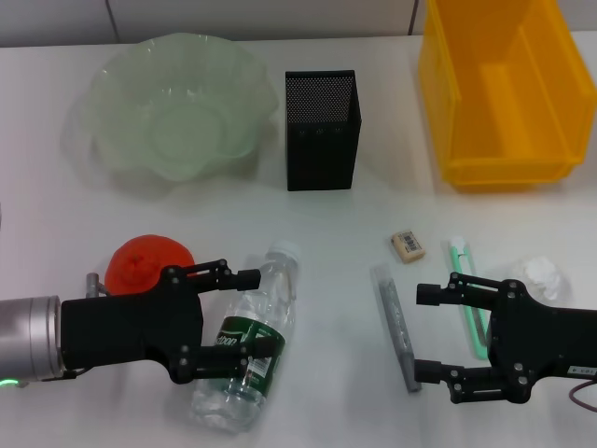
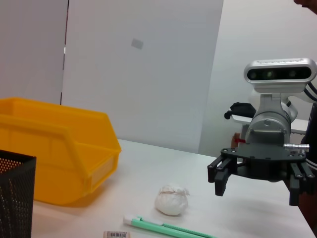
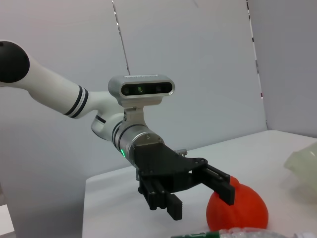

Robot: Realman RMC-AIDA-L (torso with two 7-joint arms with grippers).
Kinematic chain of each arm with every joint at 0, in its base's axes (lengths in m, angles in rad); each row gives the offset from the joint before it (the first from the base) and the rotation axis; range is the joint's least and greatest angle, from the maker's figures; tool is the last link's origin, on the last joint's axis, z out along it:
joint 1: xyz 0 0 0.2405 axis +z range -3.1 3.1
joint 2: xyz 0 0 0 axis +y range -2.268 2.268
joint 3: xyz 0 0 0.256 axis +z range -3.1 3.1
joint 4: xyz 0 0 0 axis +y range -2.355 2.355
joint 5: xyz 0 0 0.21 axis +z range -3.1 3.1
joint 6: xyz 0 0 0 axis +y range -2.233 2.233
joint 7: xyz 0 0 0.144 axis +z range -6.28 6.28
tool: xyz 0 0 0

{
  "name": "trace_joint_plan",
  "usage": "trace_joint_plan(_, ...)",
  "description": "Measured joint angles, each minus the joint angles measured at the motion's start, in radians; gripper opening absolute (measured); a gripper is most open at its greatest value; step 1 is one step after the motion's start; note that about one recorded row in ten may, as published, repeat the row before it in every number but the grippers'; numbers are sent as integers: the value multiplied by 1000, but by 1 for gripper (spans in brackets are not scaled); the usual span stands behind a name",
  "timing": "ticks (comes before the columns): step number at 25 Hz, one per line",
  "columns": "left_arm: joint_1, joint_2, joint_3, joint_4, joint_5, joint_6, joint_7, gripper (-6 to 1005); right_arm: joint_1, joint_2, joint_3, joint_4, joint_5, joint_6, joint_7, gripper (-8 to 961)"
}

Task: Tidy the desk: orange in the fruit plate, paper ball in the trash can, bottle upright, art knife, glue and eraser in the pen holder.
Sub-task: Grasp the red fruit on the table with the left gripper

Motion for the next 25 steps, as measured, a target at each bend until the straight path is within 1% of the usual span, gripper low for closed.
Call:
trace_joint_plan(8, 8, -1, -15, 1, -8, 3, 25, 783, 0, 2, -1, 0, 1, 2, -2, 832)
trace_joint_plan(11, 31, 0, -75, 1, -24, 1, 68, 782, 0, 3, 5, 1, 5, 8, -4, 832)
trace_joint_plan(13, 64, 1, -158, -1, -39, 1, 111, 782, 0, 3, 5, 2, 6, 14, -4, 832)
trace_joint_plan(14, 92, 1, -214, -5, -52, 3, 139, 782, 0, 3, 6, 4, 6, 22, -4, 832)
trace_joint_plan(17, 143, 4, -305, -24, -80, -12, 174, 782, 4, 5, 6, 13, 6, 44, -4, 833)
trace_joint_plan(19, 143, 4, -305, -24, -80, -12, 174, 783, 12, 6, 2, 22, 7, 56, -4, 833)
trace_joint_plan(20, 166, 7, -327, -45, -77, -55, 182, 783, 17, 6, 1, 26, 7, 62, -4, 833)
trace_joint_plan(23, 170, 7, -323, -58, -64, -89, 185, 783, 30, 6, -1, 40, 7, 74, -5, 833)
trace_joint_plan(24, 163, 2, -320, -89, -50, -148, 209, 783, 35, 6, -1, 47, 7, 77, -5, 833)
trace_joint_plan(25, 160, 2, -321, -97, -50, -155, 213, 783, 38, 6, -1, 50, 6, 78, -6, 833)
